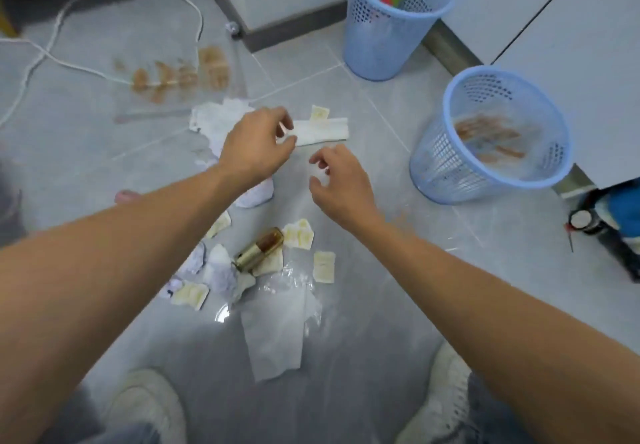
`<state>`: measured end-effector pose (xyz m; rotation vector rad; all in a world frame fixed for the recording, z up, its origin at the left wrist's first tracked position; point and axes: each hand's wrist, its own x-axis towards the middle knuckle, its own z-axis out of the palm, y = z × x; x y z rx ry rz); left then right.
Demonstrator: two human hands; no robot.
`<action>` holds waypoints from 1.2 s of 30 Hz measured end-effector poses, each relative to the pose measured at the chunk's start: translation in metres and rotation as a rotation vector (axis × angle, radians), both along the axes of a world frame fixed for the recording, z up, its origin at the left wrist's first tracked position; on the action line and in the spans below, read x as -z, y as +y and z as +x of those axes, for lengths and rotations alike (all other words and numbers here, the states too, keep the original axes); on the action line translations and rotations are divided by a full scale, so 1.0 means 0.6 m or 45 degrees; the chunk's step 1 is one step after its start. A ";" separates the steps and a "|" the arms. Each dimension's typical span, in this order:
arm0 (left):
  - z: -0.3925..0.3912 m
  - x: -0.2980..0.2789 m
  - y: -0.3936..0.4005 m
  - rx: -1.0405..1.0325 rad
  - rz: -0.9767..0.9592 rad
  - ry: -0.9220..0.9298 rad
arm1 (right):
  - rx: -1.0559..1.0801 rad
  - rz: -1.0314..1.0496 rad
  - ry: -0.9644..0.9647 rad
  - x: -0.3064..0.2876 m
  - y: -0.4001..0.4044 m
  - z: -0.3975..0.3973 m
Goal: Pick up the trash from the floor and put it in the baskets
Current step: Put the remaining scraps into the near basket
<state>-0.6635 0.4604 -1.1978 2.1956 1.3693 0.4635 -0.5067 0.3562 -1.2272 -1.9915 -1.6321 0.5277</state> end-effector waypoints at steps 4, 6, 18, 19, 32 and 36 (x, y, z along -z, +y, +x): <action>-0.062 0.073 -0.131 0.045 -0.129 0.109 | -0.050 -0.373 -0.032 0.085 -0.124 -0.043; -0.071 0.107 -0.184 0.154 -0.185 0.222 | -0.042 -0.477 -0.085 0.114 -0.166 -0.045; 0.041 0.200 -0.175 0.519 -0.075 0.760 | 0.002 -0.418 -0.190 0.188 -0.202 0.000; 0.045 0.206 -0.174 0.522 -0.056 0.771 | 0.034 -0.402 -0.155 0.189 -0.200 0.005; 0.142 0.053 -0.124 0.332 0.069 -0.246 | 0.440 0.400 0.046 -0.040 -0.146 0.149; 0.264 -0.068 -0.093 0.359 0.245 -0.531 | 0.629 0.692 -0.063 -0.147 -0.110 0.268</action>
